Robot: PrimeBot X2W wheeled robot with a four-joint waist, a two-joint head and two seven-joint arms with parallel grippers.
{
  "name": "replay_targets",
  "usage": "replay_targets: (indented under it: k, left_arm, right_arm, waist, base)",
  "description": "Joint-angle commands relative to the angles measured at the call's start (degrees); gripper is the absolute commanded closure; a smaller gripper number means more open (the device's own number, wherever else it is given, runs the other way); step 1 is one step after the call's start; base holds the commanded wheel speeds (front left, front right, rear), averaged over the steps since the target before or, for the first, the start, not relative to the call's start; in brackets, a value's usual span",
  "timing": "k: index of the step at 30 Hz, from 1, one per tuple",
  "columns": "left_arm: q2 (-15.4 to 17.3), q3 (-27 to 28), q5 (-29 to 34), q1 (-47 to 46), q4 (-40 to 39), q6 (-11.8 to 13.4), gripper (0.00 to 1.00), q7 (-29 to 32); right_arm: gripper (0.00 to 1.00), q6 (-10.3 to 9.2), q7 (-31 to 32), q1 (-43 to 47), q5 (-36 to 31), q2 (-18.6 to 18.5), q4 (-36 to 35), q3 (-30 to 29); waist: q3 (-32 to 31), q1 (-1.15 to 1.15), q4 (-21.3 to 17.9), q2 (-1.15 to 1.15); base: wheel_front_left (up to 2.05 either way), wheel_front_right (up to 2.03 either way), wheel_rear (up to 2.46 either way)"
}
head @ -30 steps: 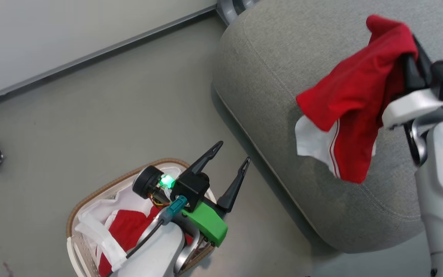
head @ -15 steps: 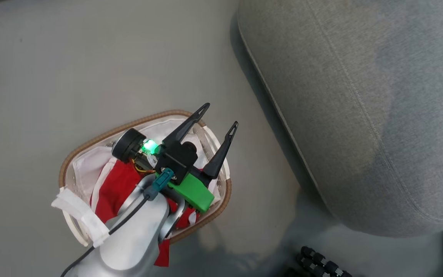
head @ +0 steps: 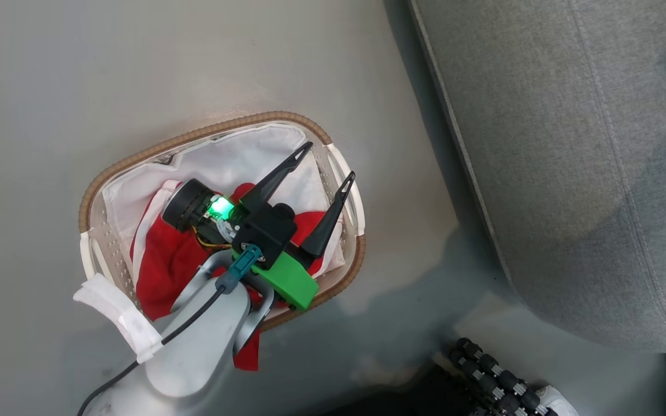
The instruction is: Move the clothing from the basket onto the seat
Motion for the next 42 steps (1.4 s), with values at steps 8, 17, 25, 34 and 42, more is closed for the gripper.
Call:
replay_targets:
  k: [8, 17, 25, 34, 42]
  left_arm:
    - [0.04, -0.91, -0.77, 0.50, 0.70, 0.18, 0.00, -0.18]
    - [-1.51, -0.77, -2.02, 1.31, 1.24, 0.00, 0.00, -0.31]
    - [-3.70, 1.86, -3.83, 3.76, 0.25, -0.15, 0.00, -0.27]
    - [-6.04, 8.70, -5.64, 9.05, -0.47, 0.07, 0.00, -0.19]
    - [-6.54, 18.88, -6.56, 15.04, -0.44, 0.88, 0.00, -0.17]
  right_arm:
    - [0.42, -0.08, -0.14, 7.13, -1.60, 3.52, -2.10, -3.22]
    - [0.00, -0.08, -0.14, 13.32, -2.71, 5.64, -6.30, -3.63]
    - [0.00, -0.08, -0.14, 17.43, -2.98, 3.64, -8.36, -2.09]
    - [0.00, -0.08, -0.14, 18.78, -2.03, 2.24, -9.28, 2.44]
    - [0.00, -0.08, -0.13, 22.96, 1.38, 7.17, -11.86, 6.41]
  waist:
    - [-1.00, -0.01, 0.06, 0.00]
    - [-5.82, -0.01, 1.49, 0.00]
    - [-13.67, -0.01, 4.87, 0.00]
    - [-25.00, -0.01, 10.77, 0.00]
    - [-32.45, -0.01, 14.66, 0.00]
  base:
    - [0.00, 0.00, 0.00]
    - [0.00, 0.00, 0.00]
    - [0.00, 0.00, 0.00]
    - [0.00, 0.00, 0.00]
    - [0.00, 0.00, 0.00]
